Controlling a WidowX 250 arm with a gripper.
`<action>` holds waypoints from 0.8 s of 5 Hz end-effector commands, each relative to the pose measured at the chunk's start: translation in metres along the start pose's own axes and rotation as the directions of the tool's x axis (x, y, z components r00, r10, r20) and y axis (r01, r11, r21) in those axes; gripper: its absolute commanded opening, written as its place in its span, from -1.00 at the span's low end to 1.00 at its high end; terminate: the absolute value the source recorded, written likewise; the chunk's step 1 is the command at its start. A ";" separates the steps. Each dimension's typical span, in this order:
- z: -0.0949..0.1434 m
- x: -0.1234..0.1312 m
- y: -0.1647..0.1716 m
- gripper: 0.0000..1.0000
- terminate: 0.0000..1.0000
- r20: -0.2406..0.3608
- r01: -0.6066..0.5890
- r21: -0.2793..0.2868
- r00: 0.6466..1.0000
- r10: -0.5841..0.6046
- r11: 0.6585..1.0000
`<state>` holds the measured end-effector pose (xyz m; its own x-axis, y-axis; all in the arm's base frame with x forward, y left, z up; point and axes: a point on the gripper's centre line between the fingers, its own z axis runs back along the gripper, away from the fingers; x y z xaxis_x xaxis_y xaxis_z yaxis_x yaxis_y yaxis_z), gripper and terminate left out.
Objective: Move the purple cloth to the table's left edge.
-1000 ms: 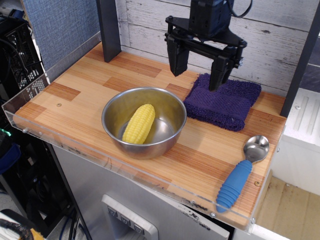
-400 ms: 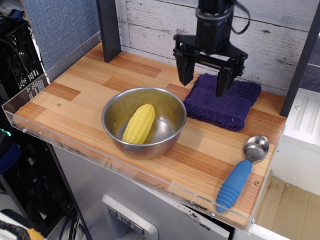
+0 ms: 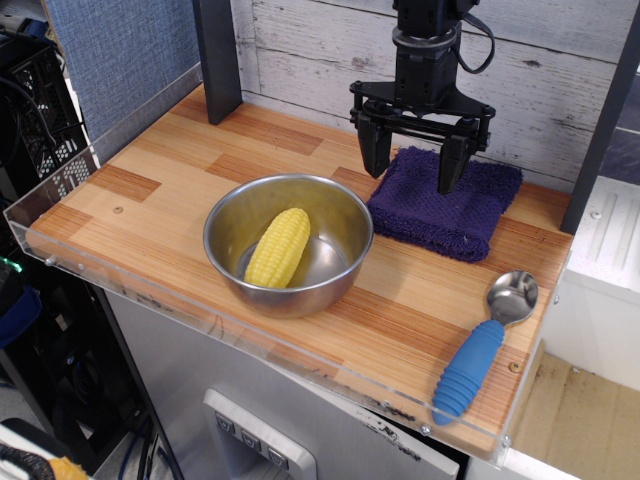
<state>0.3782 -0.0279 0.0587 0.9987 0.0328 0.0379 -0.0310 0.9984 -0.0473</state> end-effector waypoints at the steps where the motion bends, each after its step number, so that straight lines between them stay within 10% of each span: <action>1: 0.012 0.015 -0.012 1.00 -1.00 0.084 0.033 0.027 0.996 -0.036 0.999; 4: -0.022 0.027 -0.025 1.00 -1.00 0.040 0.082 0.044 0.996 -0.084 0.996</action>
<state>0.4007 -0.0519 0.0212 0.9982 -0.0504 0.0312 0.0503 0.9987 0.0055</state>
